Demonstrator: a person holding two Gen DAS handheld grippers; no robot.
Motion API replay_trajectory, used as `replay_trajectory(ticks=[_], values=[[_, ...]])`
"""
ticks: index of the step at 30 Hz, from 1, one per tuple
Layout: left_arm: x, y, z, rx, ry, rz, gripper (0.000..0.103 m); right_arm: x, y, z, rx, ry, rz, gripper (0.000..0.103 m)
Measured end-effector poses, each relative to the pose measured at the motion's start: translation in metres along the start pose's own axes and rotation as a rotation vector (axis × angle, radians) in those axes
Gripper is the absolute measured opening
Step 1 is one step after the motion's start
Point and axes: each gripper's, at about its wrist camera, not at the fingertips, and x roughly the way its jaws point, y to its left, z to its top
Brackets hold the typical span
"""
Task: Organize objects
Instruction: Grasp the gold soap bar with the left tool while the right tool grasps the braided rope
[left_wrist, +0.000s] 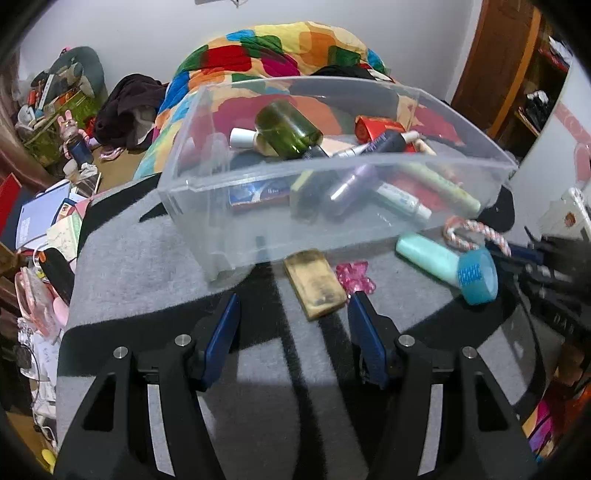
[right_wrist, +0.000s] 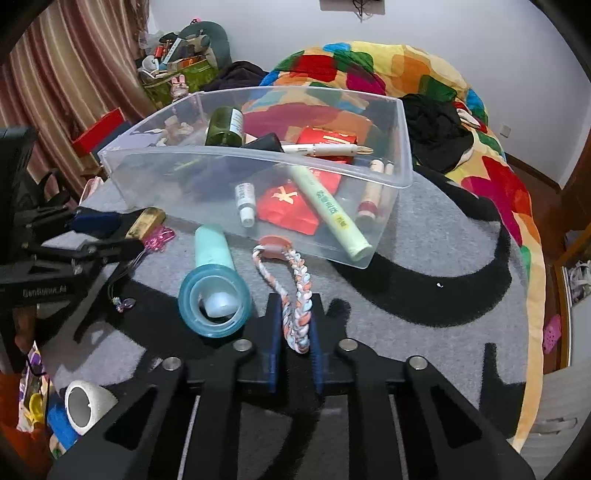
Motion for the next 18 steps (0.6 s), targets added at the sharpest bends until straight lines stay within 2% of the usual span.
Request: replay_trajectory(ticks=[4,12,18], values=[[0.005,0.004,0.005,-0.032,0.009,0.0,0.061,-0.002,0.004,-0.002,-0.011,-0.007,0.002,0.009],[-0.003,0.011,-0.008,-0.023,-0.007,0.007,0.044,-0.015,-0.006,-0.008,0.036,-0.04,0.013,0.008],[0.003,0.006,0.003,0.0,0.003,0.0,0.043,-0.032,-0.01,-0.007,0.062,-0.084,0.017,0.007]])
